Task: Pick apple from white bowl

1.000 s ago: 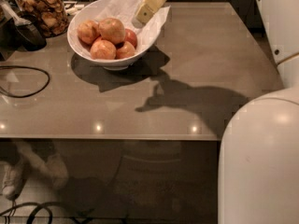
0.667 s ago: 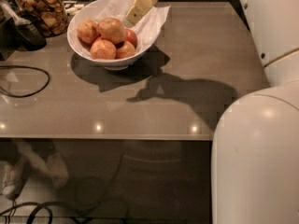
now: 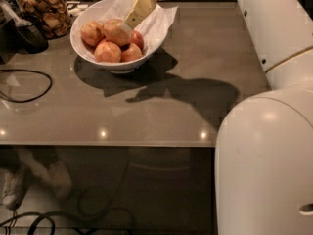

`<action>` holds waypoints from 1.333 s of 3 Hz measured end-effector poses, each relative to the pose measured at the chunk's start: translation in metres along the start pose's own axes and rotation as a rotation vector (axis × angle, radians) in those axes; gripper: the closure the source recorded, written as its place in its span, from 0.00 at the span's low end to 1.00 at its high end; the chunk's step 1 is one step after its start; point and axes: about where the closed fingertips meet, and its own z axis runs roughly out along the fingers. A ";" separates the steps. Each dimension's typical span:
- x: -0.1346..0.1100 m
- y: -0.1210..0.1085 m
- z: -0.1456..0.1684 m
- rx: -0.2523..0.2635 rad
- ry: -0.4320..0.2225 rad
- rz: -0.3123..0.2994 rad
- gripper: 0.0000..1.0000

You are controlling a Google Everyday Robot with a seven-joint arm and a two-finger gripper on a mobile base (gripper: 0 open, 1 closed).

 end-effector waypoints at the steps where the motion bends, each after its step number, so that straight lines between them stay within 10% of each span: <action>1: 0.003 -0.001 0.007 -0.014 -0.020 0.036 0.00; 4: 0.018 -0.016 0.019 -0.028 0.004 0.086 0.11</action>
Offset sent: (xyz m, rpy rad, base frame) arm 0.0153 0.0003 -0.0140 0.0354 0.0891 -0.0187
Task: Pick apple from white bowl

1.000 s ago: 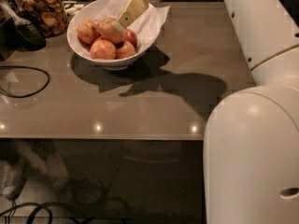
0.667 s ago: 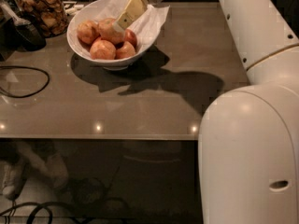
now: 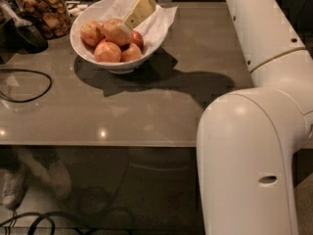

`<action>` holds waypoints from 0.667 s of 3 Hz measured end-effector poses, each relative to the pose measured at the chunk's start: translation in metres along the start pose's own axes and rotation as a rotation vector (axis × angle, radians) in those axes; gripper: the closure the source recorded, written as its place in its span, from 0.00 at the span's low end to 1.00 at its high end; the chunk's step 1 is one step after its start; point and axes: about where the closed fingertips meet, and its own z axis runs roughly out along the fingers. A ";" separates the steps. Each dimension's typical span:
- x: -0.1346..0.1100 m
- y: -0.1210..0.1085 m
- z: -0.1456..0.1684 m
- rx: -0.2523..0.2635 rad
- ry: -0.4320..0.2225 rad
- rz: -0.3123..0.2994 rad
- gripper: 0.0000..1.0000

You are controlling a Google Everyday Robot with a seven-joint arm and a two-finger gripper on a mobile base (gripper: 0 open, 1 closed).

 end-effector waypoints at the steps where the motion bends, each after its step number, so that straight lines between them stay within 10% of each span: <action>1: 0.005 -0.008 0.001 0.006 0.008 0.015 0.07; 2: 0.011 -0.014 0.006 0.003 0.014 0.030 0.06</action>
Offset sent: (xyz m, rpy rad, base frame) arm 0.0325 -0.0172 -0.0021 -0.0128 0.0360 -0.0382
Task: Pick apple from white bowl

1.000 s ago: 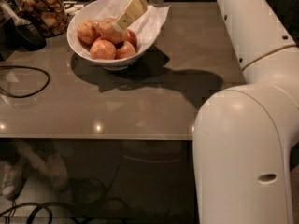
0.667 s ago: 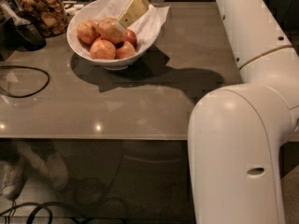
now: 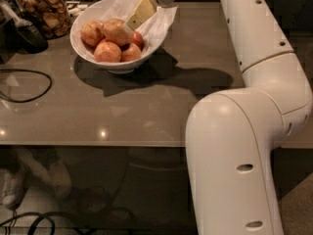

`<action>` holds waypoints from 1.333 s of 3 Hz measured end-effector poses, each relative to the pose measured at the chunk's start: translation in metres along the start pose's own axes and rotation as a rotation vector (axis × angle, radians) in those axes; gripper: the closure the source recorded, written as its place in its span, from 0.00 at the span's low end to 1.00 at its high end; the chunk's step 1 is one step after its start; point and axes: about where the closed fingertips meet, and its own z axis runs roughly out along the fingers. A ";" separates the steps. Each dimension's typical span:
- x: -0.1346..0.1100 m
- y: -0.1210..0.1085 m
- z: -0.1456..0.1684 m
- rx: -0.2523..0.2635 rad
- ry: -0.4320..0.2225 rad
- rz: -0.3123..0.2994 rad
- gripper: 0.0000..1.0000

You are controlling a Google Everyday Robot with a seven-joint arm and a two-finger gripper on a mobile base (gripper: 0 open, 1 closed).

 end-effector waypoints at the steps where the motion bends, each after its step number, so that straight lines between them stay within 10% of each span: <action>1: 0.002 0.001 0.009 -0.020 0.002 0.015 0.14; 4: 0.006 0.014 0.034 -0.090 0.014 0.044 0.19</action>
Offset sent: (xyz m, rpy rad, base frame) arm -0.0024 0.0083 -0.0127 -0.0055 0.0701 0.0175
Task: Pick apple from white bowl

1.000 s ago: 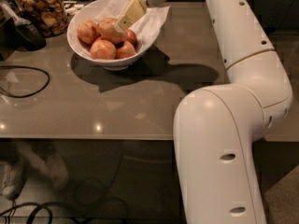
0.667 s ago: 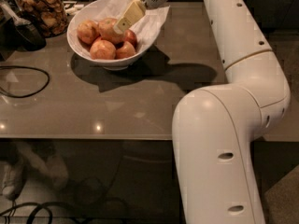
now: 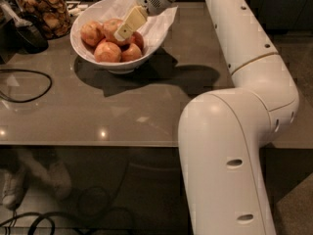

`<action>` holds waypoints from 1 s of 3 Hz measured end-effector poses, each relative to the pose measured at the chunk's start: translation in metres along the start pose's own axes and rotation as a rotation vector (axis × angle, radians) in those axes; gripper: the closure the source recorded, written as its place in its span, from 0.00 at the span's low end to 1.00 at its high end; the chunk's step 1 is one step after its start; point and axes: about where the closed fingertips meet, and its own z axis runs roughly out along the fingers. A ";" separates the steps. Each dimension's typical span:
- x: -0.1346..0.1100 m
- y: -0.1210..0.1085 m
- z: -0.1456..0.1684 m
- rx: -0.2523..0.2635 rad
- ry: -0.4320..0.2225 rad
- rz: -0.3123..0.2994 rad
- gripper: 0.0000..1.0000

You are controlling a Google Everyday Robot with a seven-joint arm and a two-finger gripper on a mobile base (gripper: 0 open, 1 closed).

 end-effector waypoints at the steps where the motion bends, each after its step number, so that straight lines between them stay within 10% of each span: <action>1: 0.002 0.003 0.006 -0.014 0.004 0.007 0.19; 3: 0.007 -0.010 0.003 0.011 0.017 0.004 0.26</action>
Offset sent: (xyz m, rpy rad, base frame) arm -0.0048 -0.0047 -0.0046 -0.0128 0.0221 0.0029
